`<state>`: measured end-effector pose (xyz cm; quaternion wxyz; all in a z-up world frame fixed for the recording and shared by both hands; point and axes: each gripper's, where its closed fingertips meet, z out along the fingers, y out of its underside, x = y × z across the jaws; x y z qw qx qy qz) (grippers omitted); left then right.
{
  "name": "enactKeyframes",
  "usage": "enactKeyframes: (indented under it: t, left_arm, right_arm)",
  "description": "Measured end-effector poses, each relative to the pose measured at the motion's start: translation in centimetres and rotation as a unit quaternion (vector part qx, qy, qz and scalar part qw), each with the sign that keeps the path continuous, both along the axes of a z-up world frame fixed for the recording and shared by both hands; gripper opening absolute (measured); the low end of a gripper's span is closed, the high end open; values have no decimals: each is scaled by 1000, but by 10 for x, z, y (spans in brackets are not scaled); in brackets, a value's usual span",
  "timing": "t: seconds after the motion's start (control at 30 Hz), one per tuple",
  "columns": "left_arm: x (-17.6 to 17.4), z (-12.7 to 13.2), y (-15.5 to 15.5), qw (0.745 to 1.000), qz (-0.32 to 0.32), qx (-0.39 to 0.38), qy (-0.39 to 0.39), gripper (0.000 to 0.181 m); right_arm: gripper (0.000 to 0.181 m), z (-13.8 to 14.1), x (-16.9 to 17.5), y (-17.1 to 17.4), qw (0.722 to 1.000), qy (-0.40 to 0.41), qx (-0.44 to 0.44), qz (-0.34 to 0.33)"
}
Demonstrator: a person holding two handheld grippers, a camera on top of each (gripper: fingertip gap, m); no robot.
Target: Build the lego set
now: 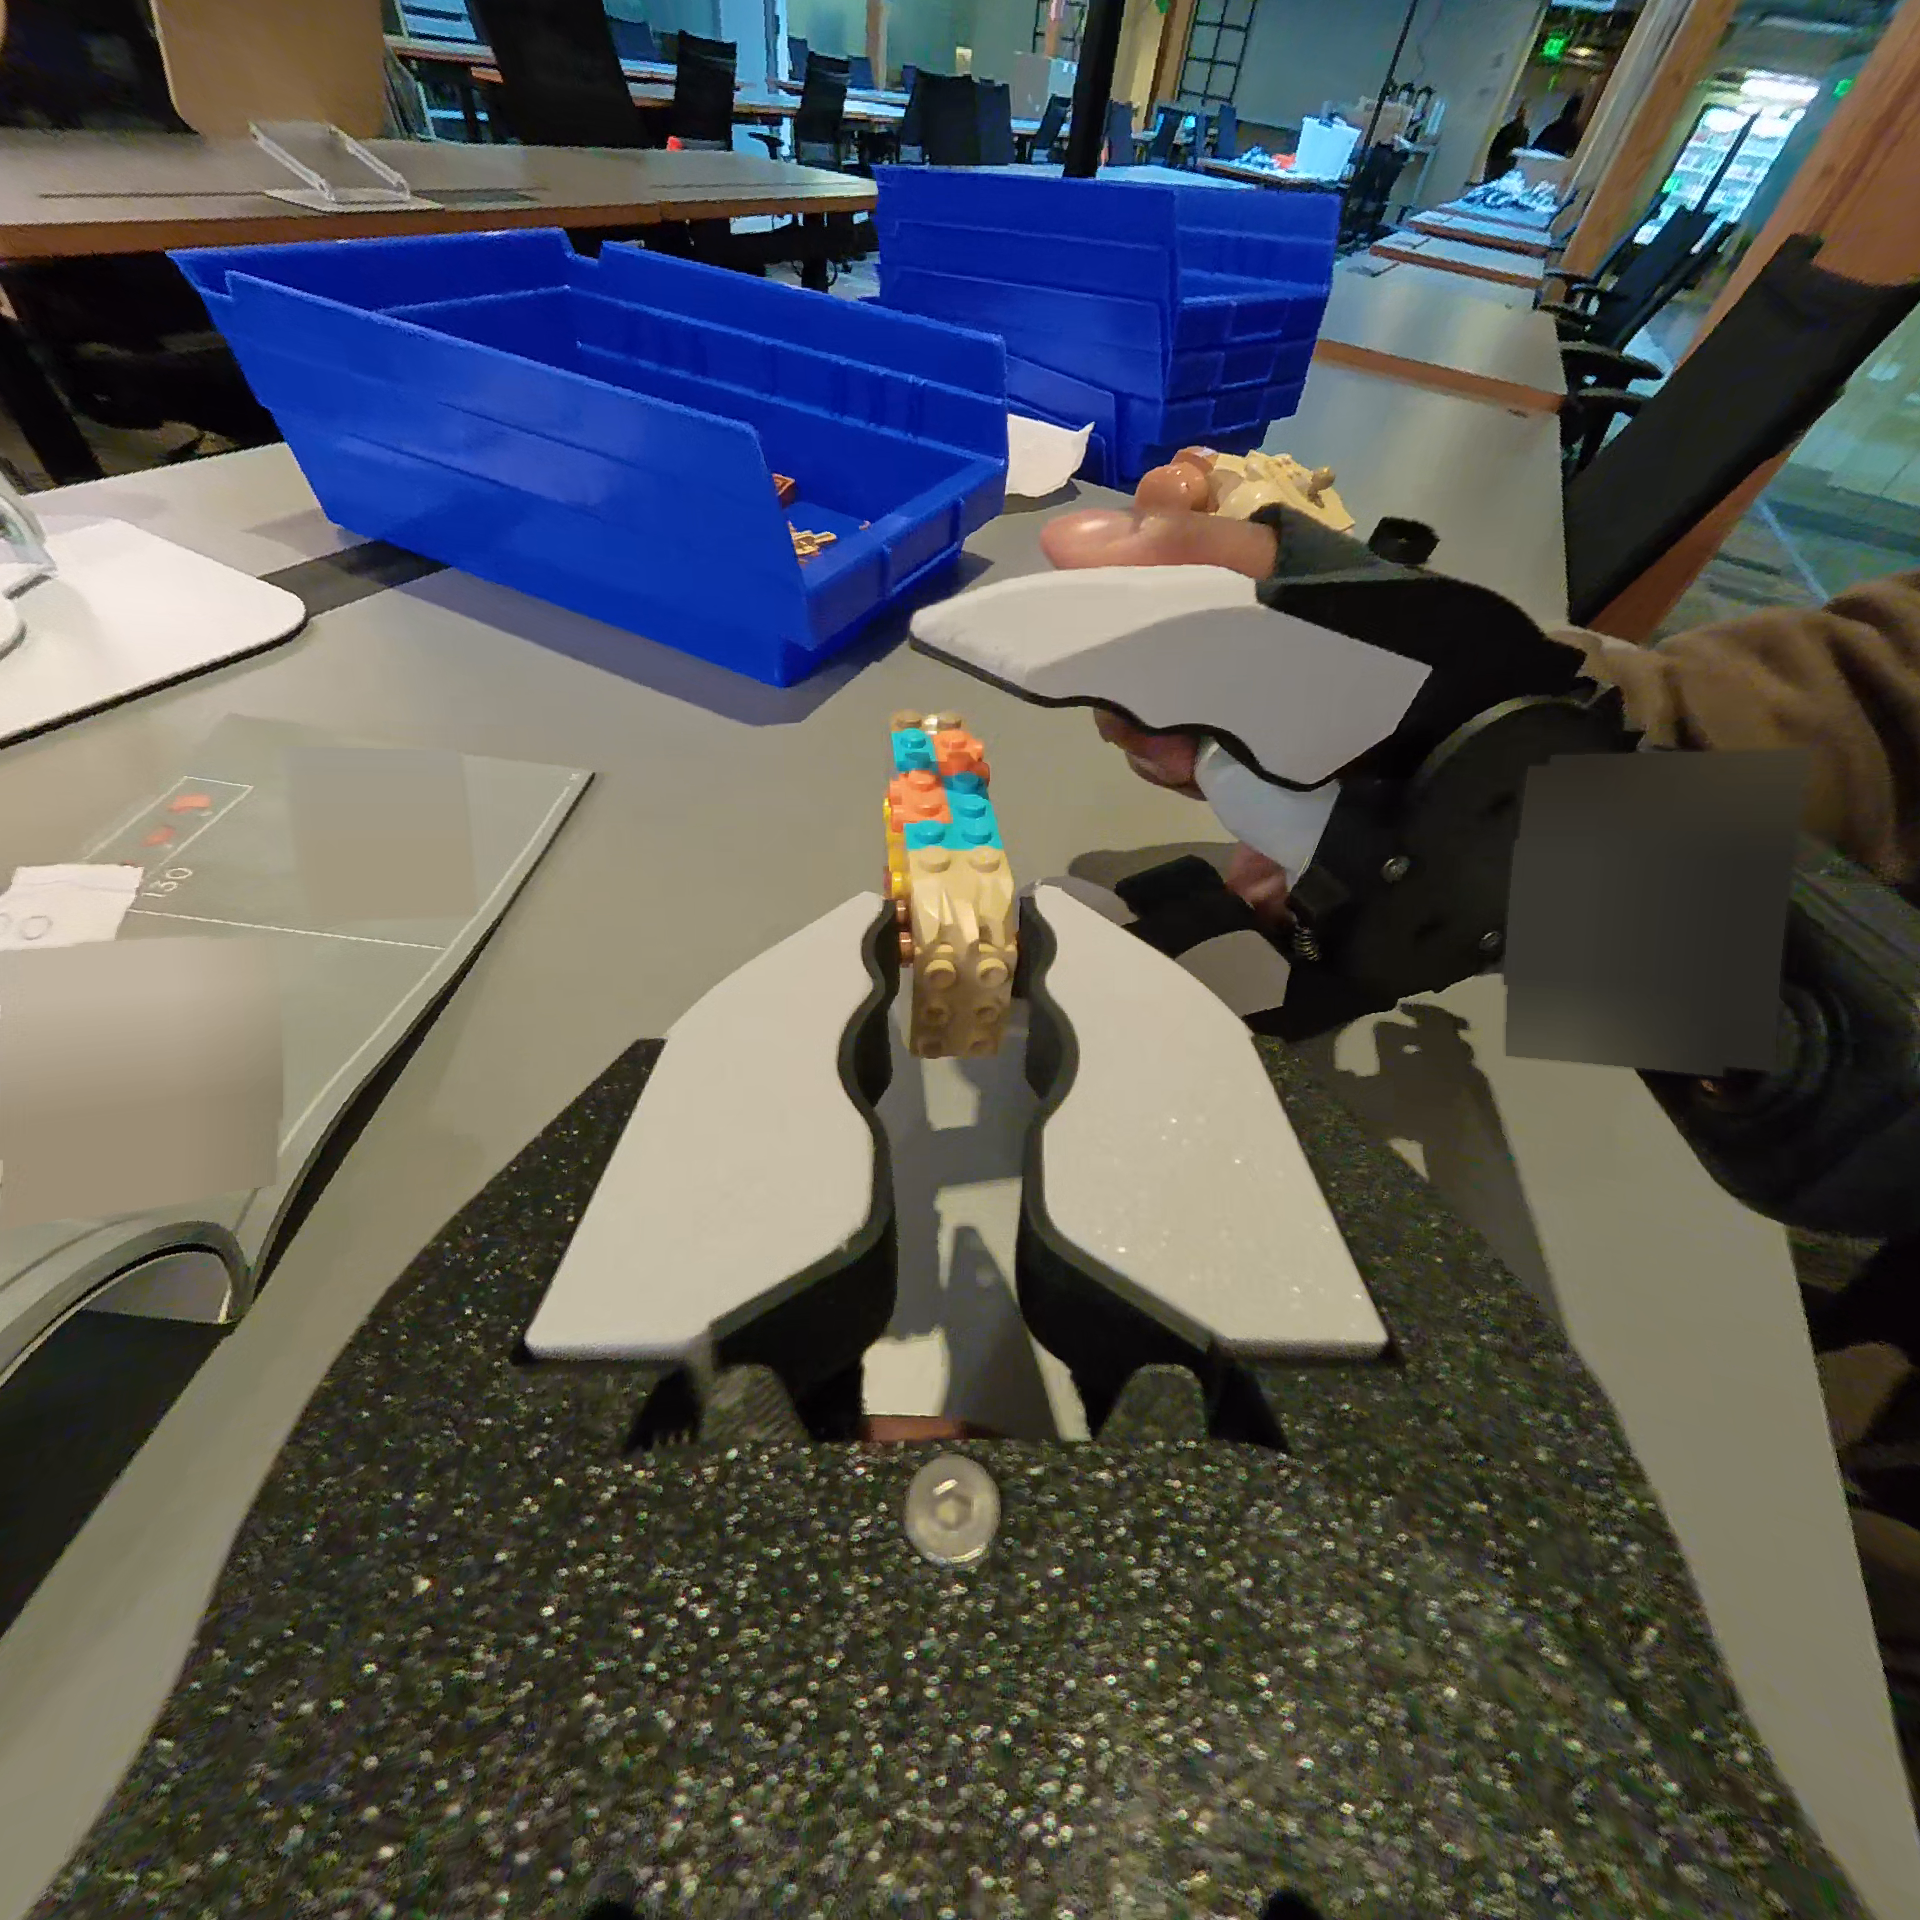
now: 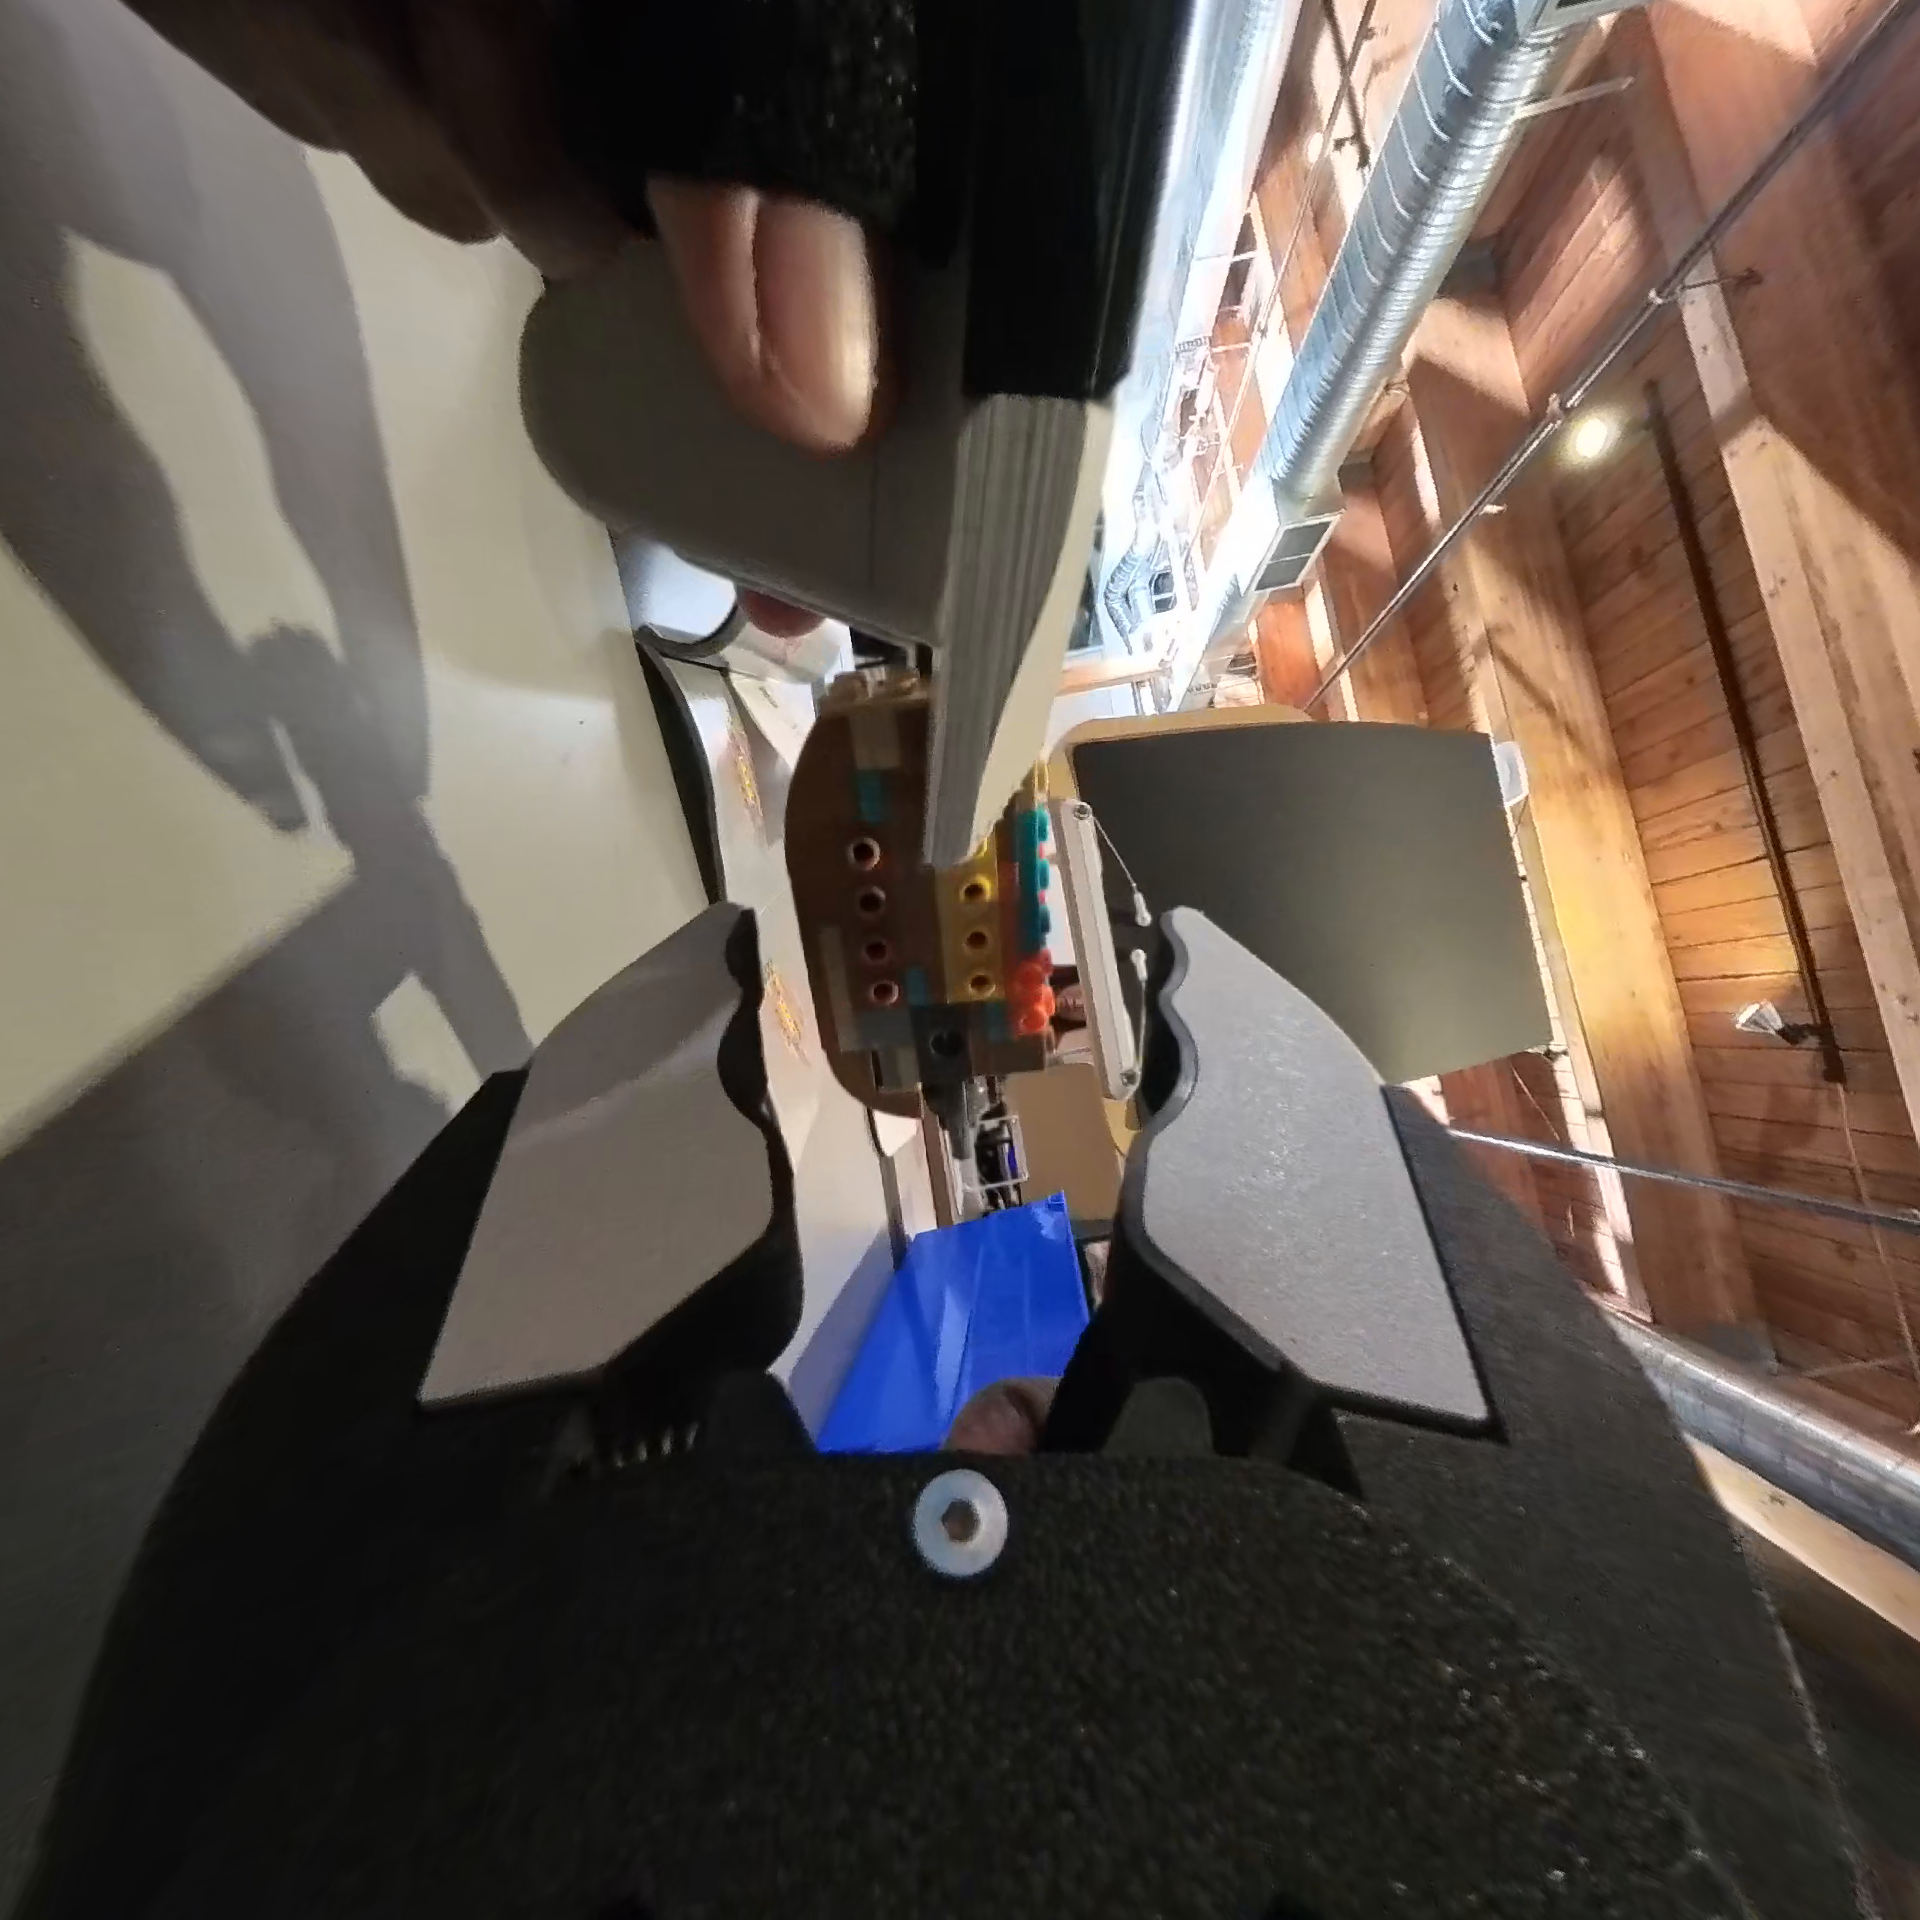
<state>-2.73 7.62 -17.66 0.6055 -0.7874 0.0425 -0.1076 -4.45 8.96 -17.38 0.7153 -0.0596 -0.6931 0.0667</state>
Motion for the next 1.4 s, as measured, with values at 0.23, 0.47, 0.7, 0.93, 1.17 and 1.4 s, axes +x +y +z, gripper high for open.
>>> enactKeyframes:
  t: [0.23,0.47,0.7,0.93,1.17,1.4]
  left_arm:
    - [1,4,-4,995,-34,12,-95,22]
    - [-4,8,-8,978,-61,25,-200,22]
    - [-6,1,-4,990,-35,10,-136,22]
    - [0,-4,1,1000,-3,-2,-4,22]
    - [10,-2,1,999,-8,9,39,22]
    - [13,-2,1,997,-9,8,80,22]
  right_arm:
    - [67,3,4,0,998,-18,-55,22]
    - [67,9,9,0,992,-30,-111,46]
    - [67,0,8,-2,994,-43,-83,48]
    - [62,-11,3,-7,998,-44,-8,41]
    - [47,-8,2,-7,999,-27,13,38]
    - [46,-9,5,-7,999,-34,24,34]
